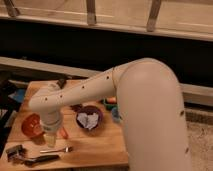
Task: Place fork in red bowl
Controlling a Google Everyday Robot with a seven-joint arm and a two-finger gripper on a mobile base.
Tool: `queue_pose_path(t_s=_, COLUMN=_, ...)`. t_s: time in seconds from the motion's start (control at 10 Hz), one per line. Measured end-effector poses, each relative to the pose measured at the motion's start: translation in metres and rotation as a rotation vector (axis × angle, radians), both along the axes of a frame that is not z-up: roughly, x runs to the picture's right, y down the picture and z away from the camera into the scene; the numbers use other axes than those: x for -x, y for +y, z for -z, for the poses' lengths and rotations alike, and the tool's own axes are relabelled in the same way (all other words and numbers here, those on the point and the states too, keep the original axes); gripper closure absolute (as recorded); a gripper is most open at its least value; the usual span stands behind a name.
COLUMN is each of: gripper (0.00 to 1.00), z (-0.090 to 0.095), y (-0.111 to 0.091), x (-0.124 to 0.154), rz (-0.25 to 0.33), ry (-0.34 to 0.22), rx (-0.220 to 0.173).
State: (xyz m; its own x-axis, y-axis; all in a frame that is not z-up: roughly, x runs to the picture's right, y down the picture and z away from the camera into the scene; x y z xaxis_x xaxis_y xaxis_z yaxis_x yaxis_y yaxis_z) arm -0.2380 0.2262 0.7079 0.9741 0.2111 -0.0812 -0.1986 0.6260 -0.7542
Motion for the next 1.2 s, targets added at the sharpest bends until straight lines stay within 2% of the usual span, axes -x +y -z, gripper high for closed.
queue_pose_path(t_s=0.3, gripper=0.36, z=-0.015, y=0.010, x=0.013, rz=-0.003, ry=-0.023, rx=-0.006)
queue_pose_path(t_s=0.5, gripper=0.36, z=-0.016, y=0.014, x=0.017, rz=-0.006, ry=-0.041, rx=-0.012)
queue_pose_path(t_s=0.9, gripper=0.36, z=-0.016, y=0.013, x=0.017, rz=-0.007, ry=-0.039, rx=-0.013)
queue_pose_path(t_s=1.2, gripper=0.36, z=-0.021, y=0.023, x=0.017, rz=0.007, ry=-0.027, rx=0.001)
